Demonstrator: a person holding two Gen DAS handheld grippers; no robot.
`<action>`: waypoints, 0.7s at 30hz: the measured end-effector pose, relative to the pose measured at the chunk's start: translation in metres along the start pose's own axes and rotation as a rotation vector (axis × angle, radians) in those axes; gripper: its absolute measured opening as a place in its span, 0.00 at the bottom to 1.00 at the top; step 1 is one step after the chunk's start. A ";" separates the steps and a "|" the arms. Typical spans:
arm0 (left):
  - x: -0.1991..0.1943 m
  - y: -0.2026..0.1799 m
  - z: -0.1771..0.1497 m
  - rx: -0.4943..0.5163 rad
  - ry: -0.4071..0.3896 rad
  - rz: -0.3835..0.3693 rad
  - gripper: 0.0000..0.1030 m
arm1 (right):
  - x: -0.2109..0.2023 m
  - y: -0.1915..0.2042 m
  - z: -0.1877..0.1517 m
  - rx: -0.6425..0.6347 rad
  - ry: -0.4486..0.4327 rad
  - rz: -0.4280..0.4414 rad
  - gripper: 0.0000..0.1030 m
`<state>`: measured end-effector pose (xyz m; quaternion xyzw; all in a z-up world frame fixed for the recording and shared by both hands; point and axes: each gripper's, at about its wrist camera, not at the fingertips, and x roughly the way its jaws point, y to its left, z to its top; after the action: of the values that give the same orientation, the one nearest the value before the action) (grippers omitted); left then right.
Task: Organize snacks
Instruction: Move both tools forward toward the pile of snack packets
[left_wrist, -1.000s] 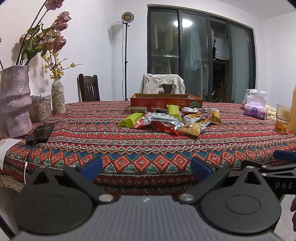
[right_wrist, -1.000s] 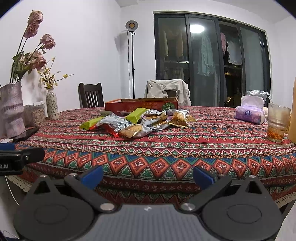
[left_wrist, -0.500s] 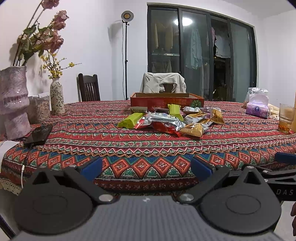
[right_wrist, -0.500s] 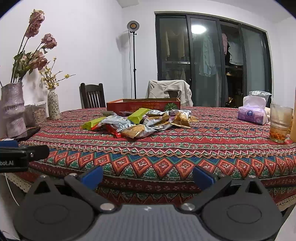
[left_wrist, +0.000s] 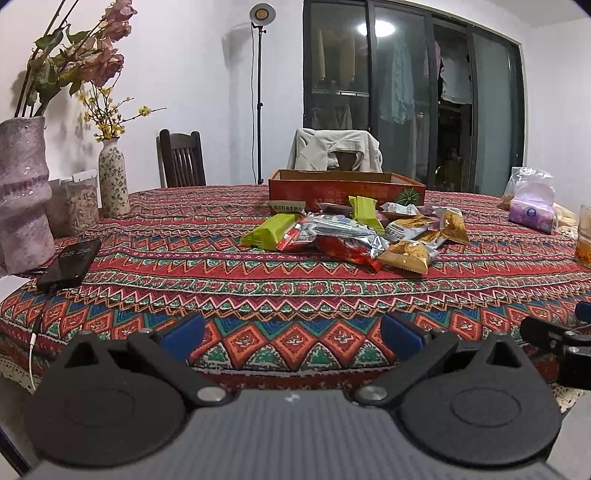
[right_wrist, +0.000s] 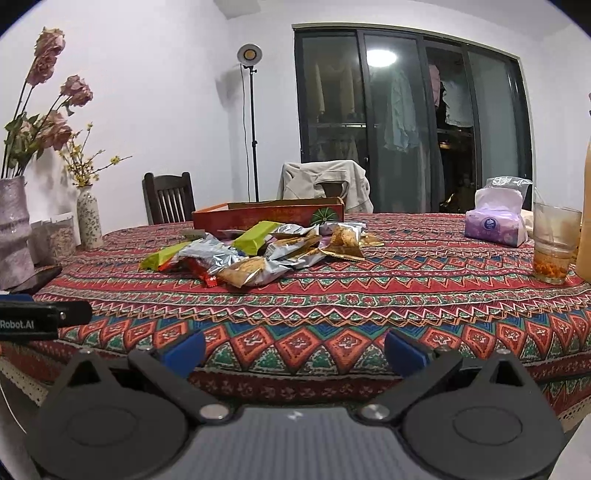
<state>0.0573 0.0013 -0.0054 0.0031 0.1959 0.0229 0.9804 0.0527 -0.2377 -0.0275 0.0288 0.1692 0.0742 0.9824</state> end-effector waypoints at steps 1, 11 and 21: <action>0.001 0.000 0.001 0.000 0.002 0.000 1.00 | 0.001 -0.001 0.001 0.004 -0.001 0.000 1.00; 0.020 0.004 0.016 -0.019 0.023 -0.002 1.00 | 0.014 -0.005 0.015 0.028 -0.049 -0.018 1.00; 0.074 0.010 0.052 0.005 0.028 0.002 1.00 | 0.063 0.001 0.048 0.029 0.016 0.072 1.00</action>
<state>0.1447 0.0152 0.0144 0.0056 0.2095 0.0233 0.9775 0.1278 -0.2288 -0.0027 0.0483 0.1768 0.1071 0.9772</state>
